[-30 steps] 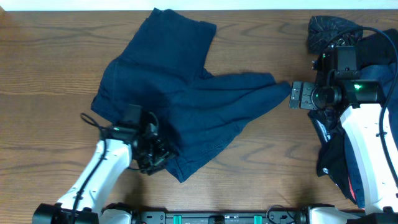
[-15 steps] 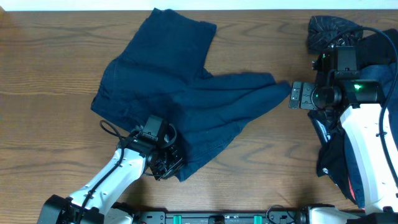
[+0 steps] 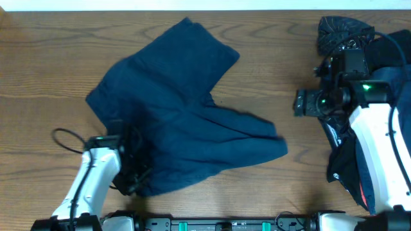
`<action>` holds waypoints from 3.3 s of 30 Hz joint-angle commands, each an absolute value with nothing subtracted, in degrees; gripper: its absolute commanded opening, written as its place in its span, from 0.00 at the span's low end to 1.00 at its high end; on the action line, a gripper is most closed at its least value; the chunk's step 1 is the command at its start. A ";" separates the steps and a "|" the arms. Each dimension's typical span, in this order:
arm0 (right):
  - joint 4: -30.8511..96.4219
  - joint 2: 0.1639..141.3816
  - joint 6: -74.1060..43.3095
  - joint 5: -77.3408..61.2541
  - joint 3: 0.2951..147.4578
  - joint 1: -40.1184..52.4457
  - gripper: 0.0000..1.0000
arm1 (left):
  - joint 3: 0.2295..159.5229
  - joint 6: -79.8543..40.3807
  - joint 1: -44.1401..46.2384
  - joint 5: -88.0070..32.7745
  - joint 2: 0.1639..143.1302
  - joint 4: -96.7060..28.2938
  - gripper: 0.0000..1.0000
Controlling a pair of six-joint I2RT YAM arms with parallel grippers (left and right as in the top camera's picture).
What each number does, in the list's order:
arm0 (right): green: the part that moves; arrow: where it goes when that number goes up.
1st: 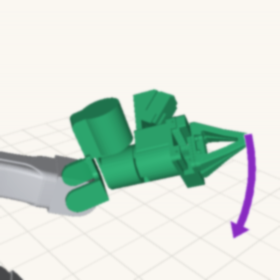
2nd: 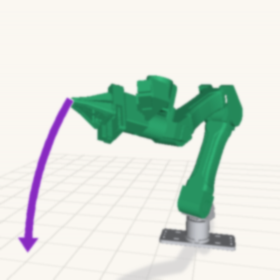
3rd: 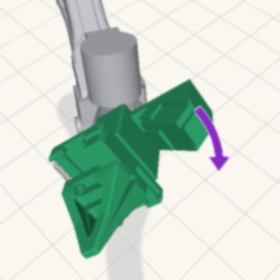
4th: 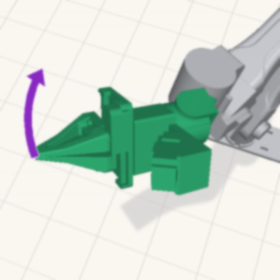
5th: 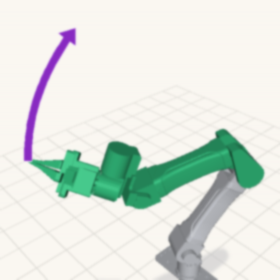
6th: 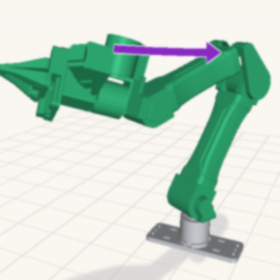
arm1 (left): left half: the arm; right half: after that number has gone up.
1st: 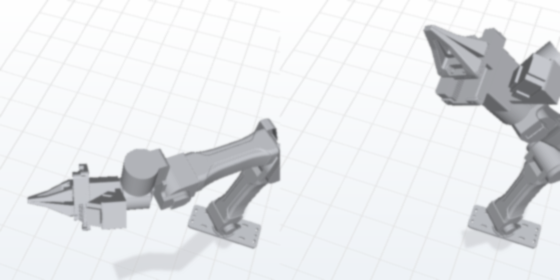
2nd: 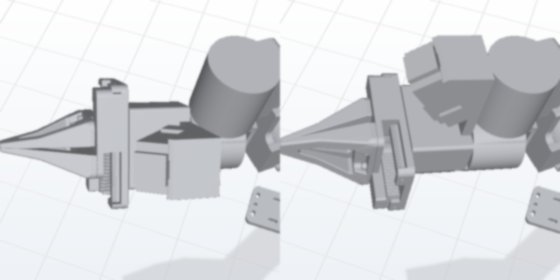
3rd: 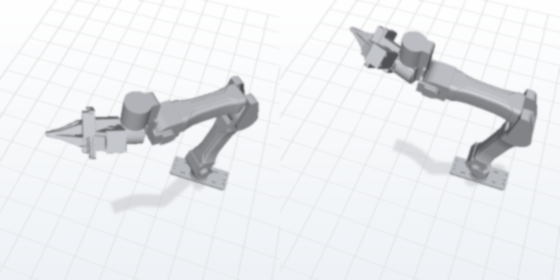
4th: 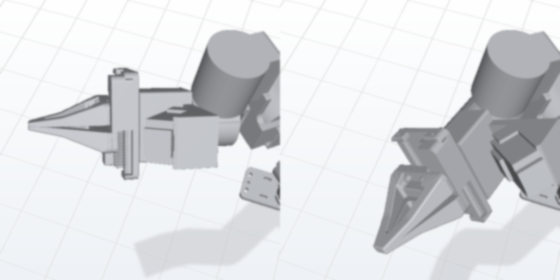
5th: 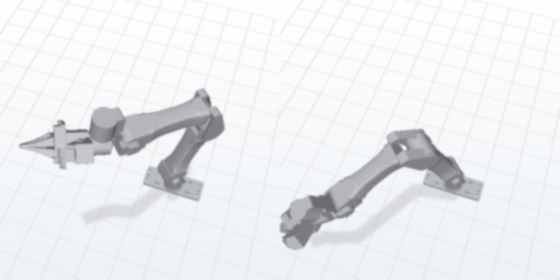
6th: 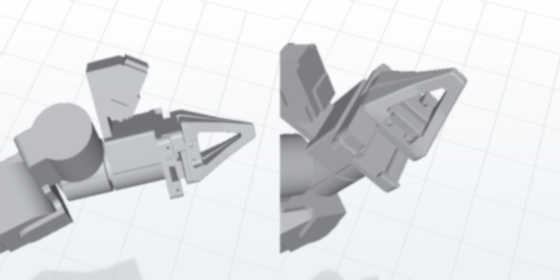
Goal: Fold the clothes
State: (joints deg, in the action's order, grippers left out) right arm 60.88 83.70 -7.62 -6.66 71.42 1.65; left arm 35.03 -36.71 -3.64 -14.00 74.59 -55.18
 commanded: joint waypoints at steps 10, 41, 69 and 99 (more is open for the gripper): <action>55.57 89.01 -3.75 -22.39 55.61 7.14 0.89 | 36.77 -29.58 -9.93 -9.80 73.97 -53.74 0.06; 48.73 89.06 -8.03 -21.65 47.70 12.73 0.50 | 36.77 -29.56 -9.93 -9.78 73.97 -53.67 0.06; 36.05 88.90 -8.03 -19.31 66.98 7.22 0.40 | 36.77 -28.93 -9.93 -9.76 73.97 -53.69 0.06; 26.15 109.56 -14.98 -37.54 57.95 10.22 0.63 | 36.71 -28.93 -9.93 -9.78 73.97 -53.71 0.06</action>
State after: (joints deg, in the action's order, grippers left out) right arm 25.67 106.83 -13.06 -31.20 58.43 8.29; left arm 36.12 -29.71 -9.72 -11.14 74.35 -53.52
